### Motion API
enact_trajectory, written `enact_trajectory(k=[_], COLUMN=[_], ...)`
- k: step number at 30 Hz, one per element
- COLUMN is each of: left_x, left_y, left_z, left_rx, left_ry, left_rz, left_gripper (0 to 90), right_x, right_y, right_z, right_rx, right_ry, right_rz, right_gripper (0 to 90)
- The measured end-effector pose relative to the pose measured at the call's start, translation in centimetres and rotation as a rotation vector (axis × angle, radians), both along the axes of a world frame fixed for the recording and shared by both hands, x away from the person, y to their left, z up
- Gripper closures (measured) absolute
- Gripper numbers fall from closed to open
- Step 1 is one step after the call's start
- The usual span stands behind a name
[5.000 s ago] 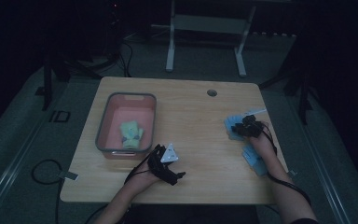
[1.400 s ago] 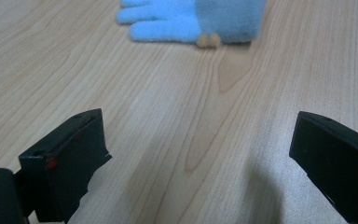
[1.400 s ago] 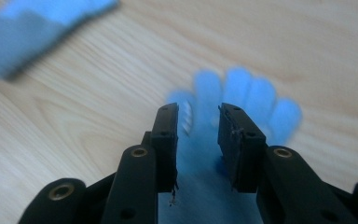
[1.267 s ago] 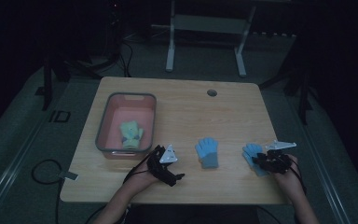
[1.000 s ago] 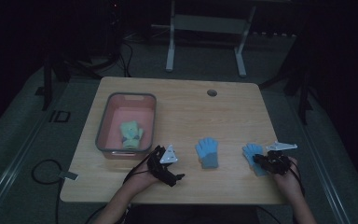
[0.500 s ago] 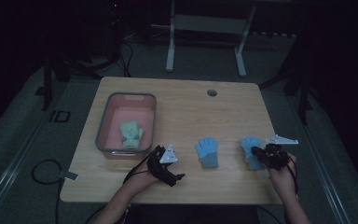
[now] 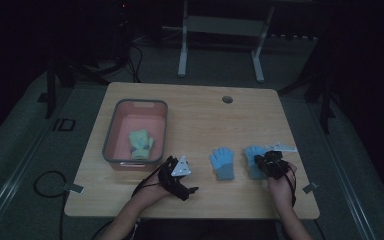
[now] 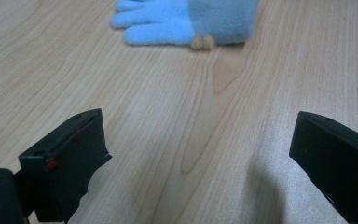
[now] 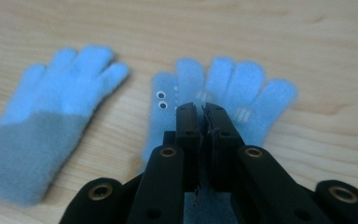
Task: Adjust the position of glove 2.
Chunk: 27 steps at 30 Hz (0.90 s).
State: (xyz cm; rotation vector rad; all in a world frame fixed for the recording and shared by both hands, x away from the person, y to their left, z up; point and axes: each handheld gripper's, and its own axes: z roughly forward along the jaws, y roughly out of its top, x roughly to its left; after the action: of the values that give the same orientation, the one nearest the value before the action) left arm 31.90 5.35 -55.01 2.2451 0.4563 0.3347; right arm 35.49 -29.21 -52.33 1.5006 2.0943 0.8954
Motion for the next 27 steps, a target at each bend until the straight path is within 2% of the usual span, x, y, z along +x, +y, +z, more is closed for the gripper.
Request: enact_trajectory(k=[4,5,10,13,16,18,20,21,27], left_x=[0.1,0.1,0.0,0.0,0.1,0.1,0.0,0.0,-0.1], left_y=[0.0,0.0,-0.1,-0.1,0.0,0.0,0.0,0.0,-0.1], left_z=[0.0,0.0,0.0,0.0,0.0,0.0,0.0,0.0,0.0], left_rx=[-0.004,-0.005,0.003,0.003,-0.004,-0.005,-0.001,0.000,0.001], left_ry=[0.002,0.004,-0.006,-0.005,-0.001,-0.001,-0.004,-0.006,-0.003], left_rz=[0.003,0.002,0.003,0.003,0.005,0.006,0.006,0.005,0.003], left_gripper=[3.6,3.6,3.5,3.5,3.6,3.5,3.5,3.6,3.5], right_x=[0.6,0.6,0.7,0.5,0.5,0.7,0.7,1.0,1.4], right_y=[0.0,0.1,-0.1,-0.6,-1.6,-2.6,-3.0,-4.1,-5.7], right_z=[-1.7,-2.0,-1.7,-1.2,-0.5,-0.2,-0.1,0.0,0.3], right_rx=[-0.013,-0.009,-0.012,-0.004,0.025,0.074,0.079,0.073,0.104], right_ry=[0.048,0.046,0.050,0.032,0.013,0.007,0.002,0.002,0.005], right_rz=[0.019,0.021,0.043,0.055,0.103,0.174,0.190,0.226,0.275], right_gripper=[82.0,81.4,75.6,74.0,71.7,70.9,70.8,70.4,68.0])
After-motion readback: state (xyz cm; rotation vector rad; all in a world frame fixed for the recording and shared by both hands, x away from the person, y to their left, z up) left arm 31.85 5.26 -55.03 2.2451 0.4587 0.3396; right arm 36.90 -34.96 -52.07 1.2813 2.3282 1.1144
